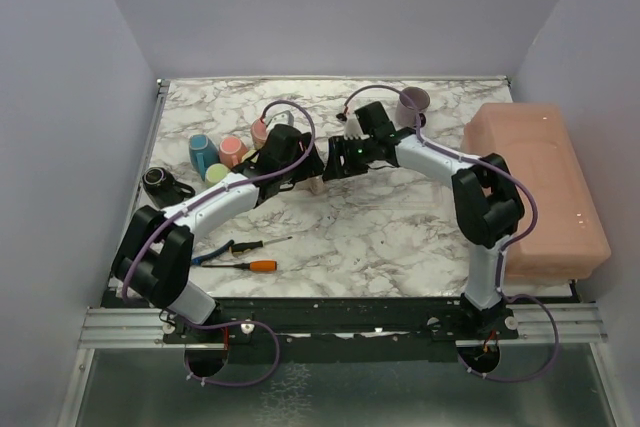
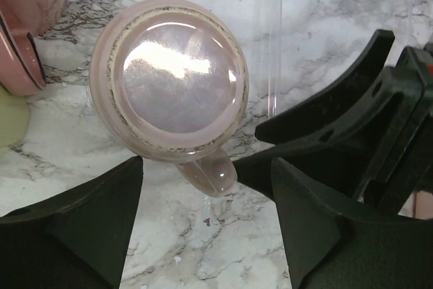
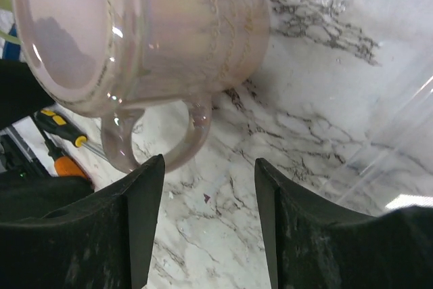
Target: Turn the mug right side up
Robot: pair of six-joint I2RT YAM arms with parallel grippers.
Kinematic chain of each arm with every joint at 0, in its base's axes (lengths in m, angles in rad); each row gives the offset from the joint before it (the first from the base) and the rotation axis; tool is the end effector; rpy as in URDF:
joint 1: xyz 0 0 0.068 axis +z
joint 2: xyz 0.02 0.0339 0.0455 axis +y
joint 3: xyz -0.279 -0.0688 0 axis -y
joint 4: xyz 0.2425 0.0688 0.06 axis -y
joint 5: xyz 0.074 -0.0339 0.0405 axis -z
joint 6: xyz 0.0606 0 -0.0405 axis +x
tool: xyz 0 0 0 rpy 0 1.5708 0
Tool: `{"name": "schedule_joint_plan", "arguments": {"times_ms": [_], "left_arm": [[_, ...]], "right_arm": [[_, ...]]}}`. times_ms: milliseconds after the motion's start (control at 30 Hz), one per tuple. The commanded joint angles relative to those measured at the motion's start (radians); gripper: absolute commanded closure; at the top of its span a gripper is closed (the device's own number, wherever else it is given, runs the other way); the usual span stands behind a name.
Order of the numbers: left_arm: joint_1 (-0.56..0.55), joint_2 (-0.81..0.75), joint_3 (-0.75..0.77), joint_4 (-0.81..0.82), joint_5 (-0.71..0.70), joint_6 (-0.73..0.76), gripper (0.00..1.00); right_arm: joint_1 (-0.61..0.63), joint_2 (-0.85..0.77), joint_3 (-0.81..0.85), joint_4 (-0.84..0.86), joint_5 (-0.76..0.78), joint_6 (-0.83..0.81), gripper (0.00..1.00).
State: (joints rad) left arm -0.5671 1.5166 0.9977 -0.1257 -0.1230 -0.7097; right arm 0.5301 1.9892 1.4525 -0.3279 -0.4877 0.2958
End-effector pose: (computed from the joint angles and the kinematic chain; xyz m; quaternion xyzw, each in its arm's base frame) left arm 0.3013 -0.1831 0.2433 -0.0910 0.8888 -0.2215 0.3908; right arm 0.3784 0.2547 0.1990 -0.1893 0.8945 0.3422 0.2165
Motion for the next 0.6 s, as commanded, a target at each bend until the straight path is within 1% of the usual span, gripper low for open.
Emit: {"name": "schedule_joint_plan", "arguments": {"times_ms": [0,100,233,300,433,500,567], "left_arm": [[-0.001,0.024,0.007,-0.005,-0.057,0.037,0.22],[0.000,0.050,0.017,-0.006,-0.031,0.030,0.19],[-0.001,0.130,0.065,-0.050,0.026,0.027,0.18],[-0.002,0.165,0.084,-0.076,0.027,0.017,0.18],[-0.002,0.190,0.110,-0.137,-0.033,-0.005,0.21],[-0.002,0.182,0.104,-0.150,-0.052,-0.011,0.24],[-0.002,0.168,0.093,-0.164,-0.055,-0.011,0.31]], "right_arm": [[0.009,-0.081,-0.048,-0.009,0.108,0.028,0.40],[0.007,-0.106,-0.045,-0.057,0.327,0.077,0.40],[0.005,-0.135,-0.041,-0.082,0.509,0.101,0.40],[0.004,-0.144,-0.040,-0.086,0.544,0.102,0.40],[0.004,-0.160,-0.051,-0.087,0.565,0.105,0.40],[0.004,-0.165,-0.060,-0.090,0.564,0.102,0.40],[0.004,-0.169,-0.069,-0.092,0.564,0.103,0.40]]}}
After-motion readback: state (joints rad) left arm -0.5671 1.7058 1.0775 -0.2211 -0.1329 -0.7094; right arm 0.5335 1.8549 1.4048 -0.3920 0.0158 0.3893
